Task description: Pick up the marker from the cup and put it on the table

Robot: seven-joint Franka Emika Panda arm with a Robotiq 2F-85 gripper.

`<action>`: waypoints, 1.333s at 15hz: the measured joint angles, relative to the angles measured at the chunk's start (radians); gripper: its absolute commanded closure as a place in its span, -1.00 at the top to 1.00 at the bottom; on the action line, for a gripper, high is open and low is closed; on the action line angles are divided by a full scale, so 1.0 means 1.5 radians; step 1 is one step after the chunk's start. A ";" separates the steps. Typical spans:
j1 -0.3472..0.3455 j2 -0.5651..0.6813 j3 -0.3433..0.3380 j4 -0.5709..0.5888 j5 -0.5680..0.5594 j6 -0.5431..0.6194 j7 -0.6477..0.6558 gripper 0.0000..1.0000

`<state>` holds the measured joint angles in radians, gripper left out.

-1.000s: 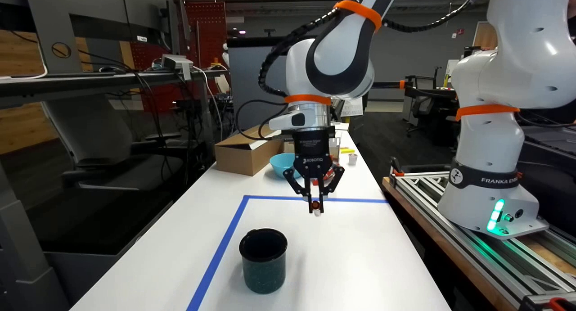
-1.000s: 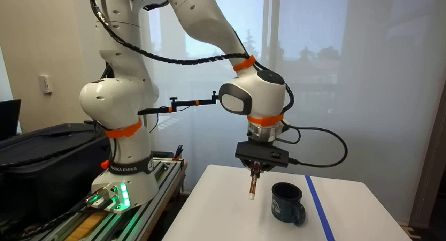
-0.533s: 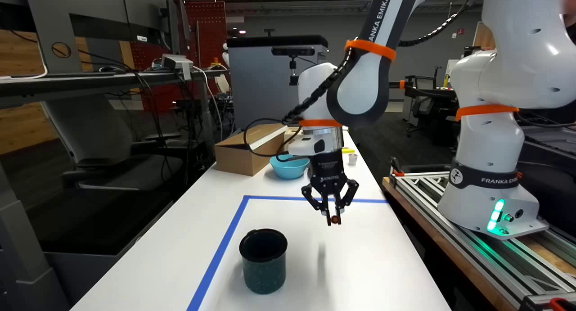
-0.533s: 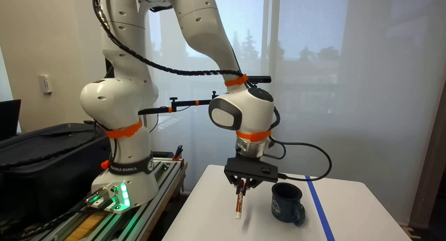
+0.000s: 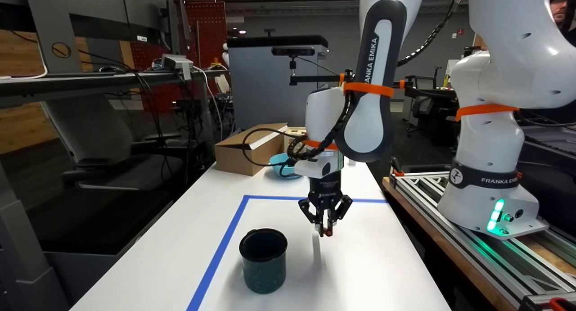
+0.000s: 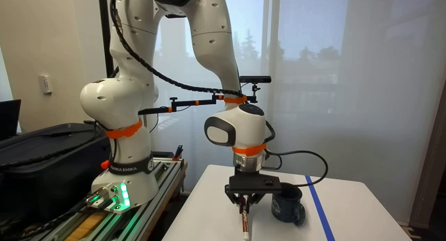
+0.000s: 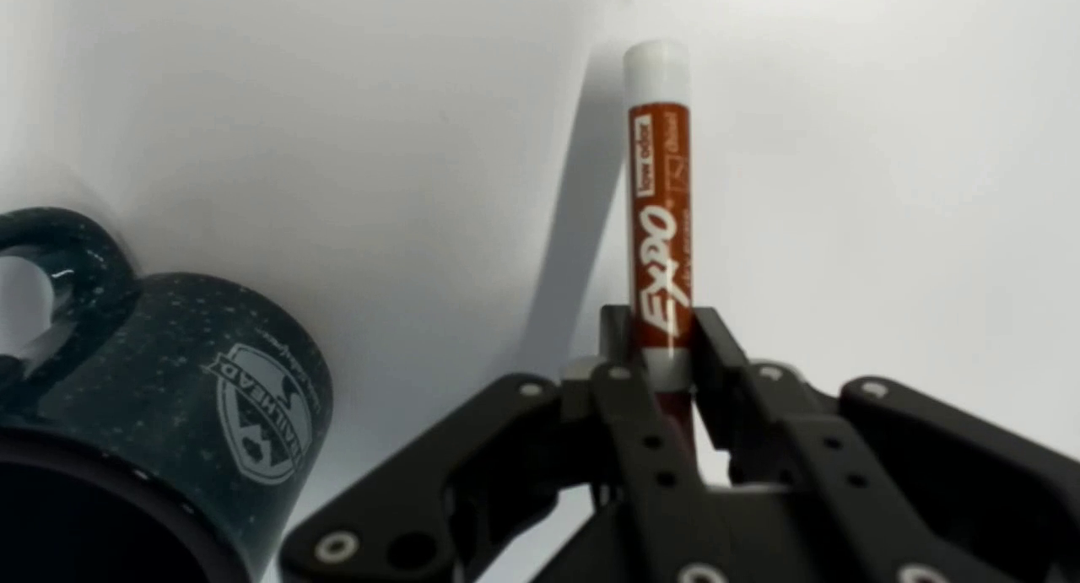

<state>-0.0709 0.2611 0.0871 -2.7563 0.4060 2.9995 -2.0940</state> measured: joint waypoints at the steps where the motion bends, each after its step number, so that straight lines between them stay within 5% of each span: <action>1: -0.005 0.013 0.007 0.000 0.005 0.019 -0.014 -0.75; 3: -0.021 0.035 0.026 0.000 0.016 0.049 -0.037 -0.72; 4: -0.029 0.042 0.036 0.000 0.020 0.061 -0.045 -0.30; 5: -0.037 0.047 0.046 0.000 0.025 0.071 -0.053 -0.09; 12: -0.071 0.069 0.082 0.002 0.045 0.090 -0.087 0.94; 16: -0.040 0.066 0.058 0.006 0.086 0.088 -0.091 1.00; 20: 0.111 0.055 -0.067 0.010 0.157 0.066 -0.076 1.00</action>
<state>0.0953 0.3430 -0.0135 -2.7406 0.6413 3.0991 -2.2085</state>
